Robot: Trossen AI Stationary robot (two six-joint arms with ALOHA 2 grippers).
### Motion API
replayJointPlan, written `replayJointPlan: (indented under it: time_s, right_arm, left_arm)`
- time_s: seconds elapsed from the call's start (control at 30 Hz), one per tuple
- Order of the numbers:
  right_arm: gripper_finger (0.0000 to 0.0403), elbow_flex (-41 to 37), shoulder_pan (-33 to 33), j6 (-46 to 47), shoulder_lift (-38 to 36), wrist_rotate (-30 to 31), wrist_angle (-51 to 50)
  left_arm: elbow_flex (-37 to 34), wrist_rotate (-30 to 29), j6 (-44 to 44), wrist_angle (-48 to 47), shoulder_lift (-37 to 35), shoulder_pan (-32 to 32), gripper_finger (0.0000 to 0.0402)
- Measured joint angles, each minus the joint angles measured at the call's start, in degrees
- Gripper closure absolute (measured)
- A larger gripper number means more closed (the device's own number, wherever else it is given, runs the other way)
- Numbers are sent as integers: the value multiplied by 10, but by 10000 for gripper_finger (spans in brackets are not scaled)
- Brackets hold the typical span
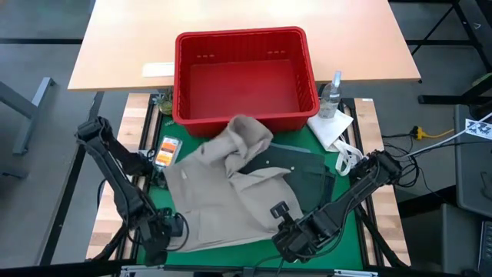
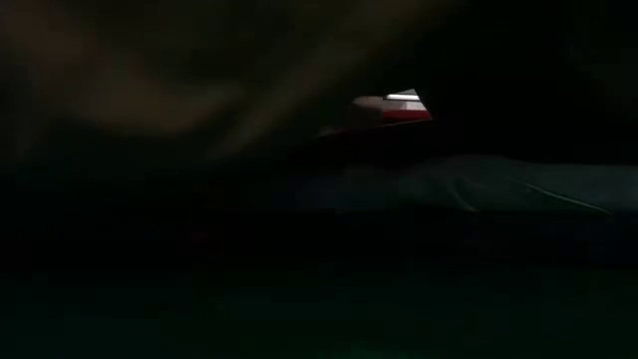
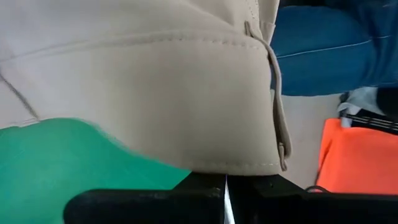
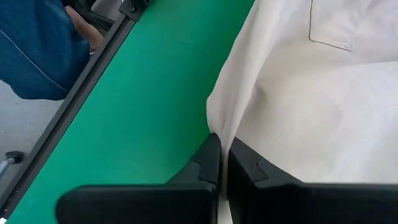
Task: Fold laundry
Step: Fold the beige shorts
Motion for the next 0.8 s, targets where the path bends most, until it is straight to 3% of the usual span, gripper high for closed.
replayJointPlan:
  time_s: [0.37, 0.8]
  right_arm:
    - [391, 0, 0, 0, 0, -4, -2]
    - [391, 0, 0, 0, 0, -30, 9]
  left_arm:
    - [0, 4, -59, 1, 55, -1, 401]
    - [0, 27, -133, 27, 56, -2, 400]
